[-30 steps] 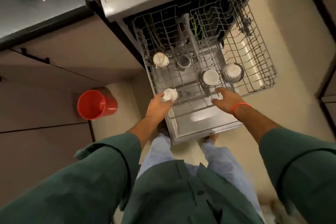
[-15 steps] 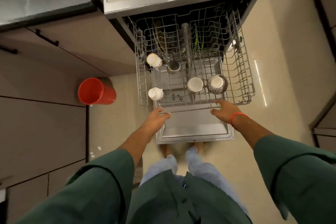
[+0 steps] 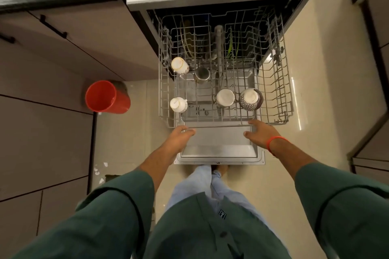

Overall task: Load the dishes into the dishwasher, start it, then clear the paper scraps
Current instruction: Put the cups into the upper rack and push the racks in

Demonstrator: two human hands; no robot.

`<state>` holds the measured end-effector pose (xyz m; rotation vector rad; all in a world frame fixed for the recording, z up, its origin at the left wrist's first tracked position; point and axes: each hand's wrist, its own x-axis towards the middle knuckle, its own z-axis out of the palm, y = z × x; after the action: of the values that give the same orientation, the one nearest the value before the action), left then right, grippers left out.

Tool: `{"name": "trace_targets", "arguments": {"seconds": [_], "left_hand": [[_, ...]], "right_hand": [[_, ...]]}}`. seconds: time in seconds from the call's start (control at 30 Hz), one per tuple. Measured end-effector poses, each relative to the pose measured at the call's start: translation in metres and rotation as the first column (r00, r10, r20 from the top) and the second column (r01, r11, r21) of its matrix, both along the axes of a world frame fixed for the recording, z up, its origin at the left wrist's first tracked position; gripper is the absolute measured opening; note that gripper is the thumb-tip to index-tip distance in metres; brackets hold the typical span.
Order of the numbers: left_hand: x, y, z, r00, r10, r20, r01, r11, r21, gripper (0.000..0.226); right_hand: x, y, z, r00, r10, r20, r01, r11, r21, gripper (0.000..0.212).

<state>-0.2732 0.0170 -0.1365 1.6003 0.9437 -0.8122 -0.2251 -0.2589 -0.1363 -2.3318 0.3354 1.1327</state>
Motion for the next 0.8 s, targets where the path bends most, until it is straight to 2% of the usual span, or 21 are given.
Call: {"name": "trace_targets", "arguments": {"seconds": [0.1, 0.3, 0.37, 0.43, 0.57, 0.67, 0.8], "left_hand": [[0.007, 0.001, 0.004, 0.999, 0.046, 0.008, -0.045, 0.997, -0.063, 0.031], [0.023, 0.006, 0.000, 0.994, 0.112, 0.004, -0.110, 0.985, -0.133, 0.045], [0.024, 0.008, -0.005, 0.991, 0.118, -0.056, -0.124, 0.986, -0.111, 0.045], [0.019, 0.009, -0.013, 0.987, 0.115, -0.115, -0.127, 0.986, -0.108, 0.046], [0.003, 0.008, -0.030, 0.967, 0.152, -0.206, -0.177, 0.978, -0.108, 0.054], [-0.002, 0.004, -0.039, 0.947, 0.248, -0.203, -0.272, 0.957, -0.097, 0.053], [0.008, -0.010, -0.047, 0.891, 0.429, -0.149, -0.447, 0.885, -0.128, 0.043]], "right_hand": [[0.006, 0.003, 0.007, 1.000, -0.016, 0.015, 0.016, 1.000, -0.011, 0.057], [0.025, 0.019, 0.016, 0.998, -0.040, 0.041, 0.040, 0.999, 0.010, 0.055], [0.027, 0.024, 0.012, 0.994, -0.098, 0.040, 0.097, 0.995, 0.035, 0.056], [0.025, 0.025, 0.004, 0.972, -0.233, -0.008, 0.233, 0.971, 0.058, 0.059], [0.005, 0.010, -0.022, 0.845, -0.505, -0.173, 0.522, 0.850, 0.069, 0.092], [-0.001, 0.004, -0.038, 0.746, -0.626, -0.225, 0.662, 0.734, 0.151, 0.086], [0.012, 0.002, -0.051, 0.669, -0.695, -0.265, 0.742, 0.604, 0.290, 0.086]]}}
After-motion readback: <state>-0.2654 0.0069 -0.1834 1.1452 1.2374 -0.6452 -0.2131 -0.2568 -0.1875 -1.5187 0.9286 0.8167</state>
